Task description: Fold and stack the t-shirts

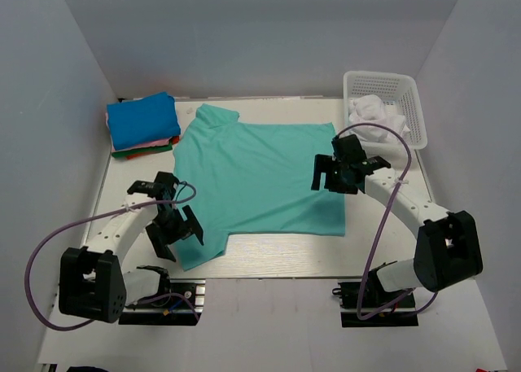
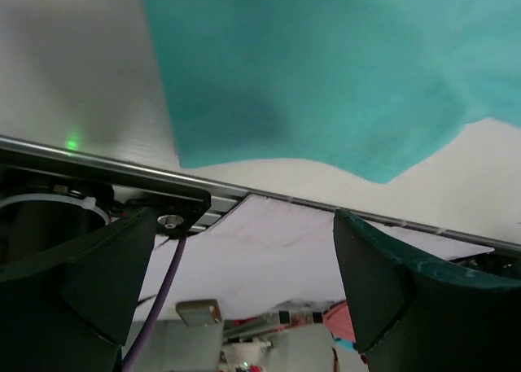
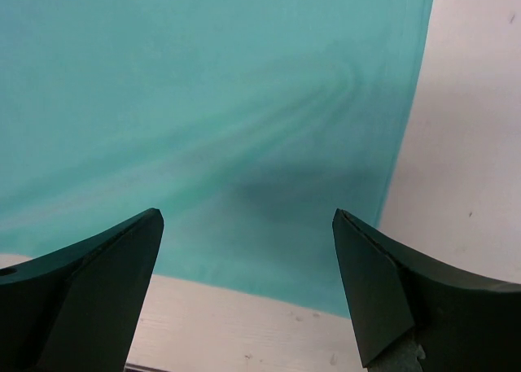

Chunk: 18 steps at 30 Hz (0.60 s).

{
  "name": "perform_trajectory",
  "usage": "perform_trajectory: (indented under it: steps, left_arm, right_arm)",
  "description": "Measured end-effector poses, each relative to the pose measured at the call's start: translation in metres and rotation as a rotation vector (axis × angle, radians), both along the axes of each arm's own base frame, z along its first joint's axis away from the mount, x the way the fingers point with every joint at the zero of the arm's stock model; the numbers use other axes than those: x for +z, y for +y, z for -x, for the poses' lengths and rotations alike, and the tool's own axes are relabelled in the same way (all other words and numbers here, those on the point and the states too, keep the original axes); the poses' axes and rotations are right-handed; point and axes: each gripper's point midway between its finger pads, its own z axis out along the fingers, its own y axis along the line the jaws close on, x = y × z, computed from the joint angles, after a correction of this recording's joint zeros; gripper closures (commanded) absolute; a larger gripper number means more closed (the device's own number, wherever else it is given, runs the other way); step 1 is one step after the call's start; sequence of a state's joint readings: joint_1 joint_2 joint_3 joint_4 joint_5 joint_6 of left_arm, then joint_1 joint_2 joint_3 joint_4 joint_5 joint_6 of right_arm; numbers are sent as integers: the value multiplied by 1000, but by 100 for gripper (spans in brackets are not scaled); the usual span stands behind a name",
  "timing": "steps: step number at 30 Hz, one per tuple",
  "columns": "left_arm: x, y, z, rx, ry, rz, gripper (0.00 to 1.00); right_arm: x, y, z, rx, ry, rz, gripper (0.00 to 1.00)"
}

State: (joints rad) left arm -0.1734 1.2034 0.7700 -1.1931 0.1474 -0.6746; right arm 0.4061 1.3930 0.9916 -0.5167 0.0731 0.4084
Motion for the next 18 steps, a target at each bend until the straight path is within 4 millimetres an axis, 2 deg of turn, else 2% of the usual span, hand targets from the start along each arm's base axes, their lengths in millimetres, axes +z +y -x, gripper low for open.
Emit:
perform_trajectory:
  steps: [3, 5, 11, 18]
  left_arm:
    - [-14, -4, 24, 39, 63, 23, 0]
    - [-20, -5, 26, 57, 69, 28, 0]
    - [-38, -7, 8, 125, 35, 13, 0]
    - [-51, -1, 10, 206, 64, -44, 0]
  right_arm:
    - [-21, -6, 22, 0, 84, 14, 10]
    - [-26, -7, 29, 0, 113, 12, 10]
    - [-27, -4, 32, -4, 125, -7, 10]
    - [-20, -10, 35, -18, 115, 1, 10]
